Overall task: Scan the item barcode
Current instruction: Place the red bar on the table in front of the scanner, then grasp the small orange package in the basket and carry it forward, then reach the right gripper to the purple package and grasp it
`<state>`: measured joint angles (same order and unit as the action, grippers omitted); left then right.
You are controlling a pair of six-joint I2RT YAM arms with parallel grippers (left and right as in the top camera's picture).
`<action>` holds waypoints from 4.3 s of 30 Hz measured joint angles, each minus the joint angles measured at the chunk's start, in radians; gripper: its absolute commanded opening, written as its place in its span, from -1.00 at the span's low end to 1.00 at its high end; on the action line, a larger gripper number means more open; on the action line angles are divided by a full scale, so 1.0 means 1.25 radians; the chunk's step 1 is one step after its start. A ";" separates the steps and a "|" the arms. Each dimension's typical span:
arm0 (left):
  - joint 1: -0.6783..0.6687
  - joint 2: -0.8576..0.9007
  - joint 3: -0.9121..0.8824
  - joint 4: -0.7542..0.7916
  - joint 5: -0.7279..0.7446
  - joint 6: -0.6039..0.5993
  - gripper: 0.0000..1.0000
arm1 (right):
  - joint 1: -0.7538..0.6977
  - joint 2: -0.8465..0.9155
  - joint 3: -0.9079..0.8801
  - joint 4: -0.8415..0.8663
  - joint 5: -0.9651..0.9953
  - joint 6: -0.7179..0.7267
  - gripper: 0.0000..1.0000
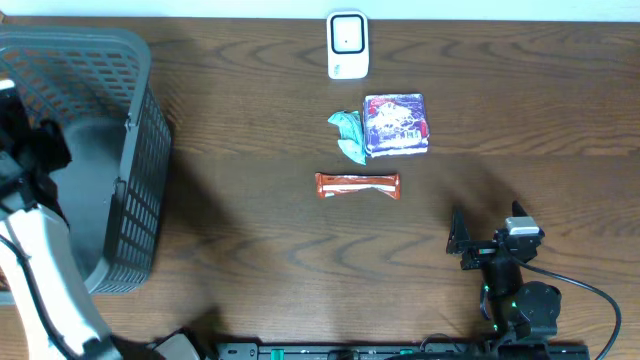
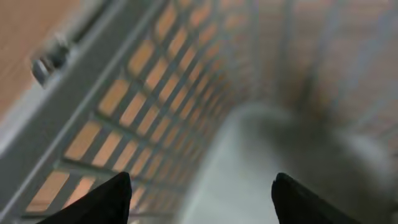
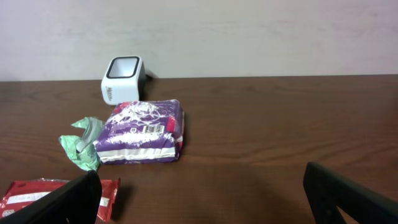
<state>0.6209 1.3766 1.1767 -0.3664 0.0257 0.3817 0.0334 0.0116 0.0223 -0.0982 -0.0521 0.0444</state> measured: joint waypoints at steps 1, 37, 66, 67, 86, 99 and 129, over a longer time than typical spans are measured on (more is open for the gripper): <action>0.005 0.019 -0.001 -0.002 -0.018 0.020 0.44 | 0.000 0.000 0.000 0.000 0.000 0.000 0.99; 0.022 0.324 -0.136 -0.020 -0.388 0.016 -0.86 | 0.000 0.000 0.000 0.000 0.000 0.000 0.98; -0.523 -0.054 -0.011 0.441 0.497 -0.449 -0.86 | 0.000 0.000 0.000 0.000 0.000 0.000 0.99; -0.554 -0.021 -0.011 0.429 0.498 -0.446 -0.85 | 0.000 0.000 0.000 0.000 0.000 0.000 0.99; -0.688 0.222 -0.016 0.296 0.489 -0.431 0.96 | 0.000 0.000 0.000 0.000 0.000 0.000 0.99; -0.634 0.081 -0.016 0.092 0.489 -0.431 0.96 | 0.000 0.001 -0.009 0.116 0.057 -0.003 0.99; -0.634 0.081 -0.016 0.062 0.489 -0.431 0.96 | -0.004 1.141 0.969 -0.404 -0.472 -0.144 0.99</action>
<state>-0.1711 1.4780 1.1564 -0.2893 0.6373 -0.1566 0.0284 1.4384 1.2331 -0.6029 -0.6426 -0.1360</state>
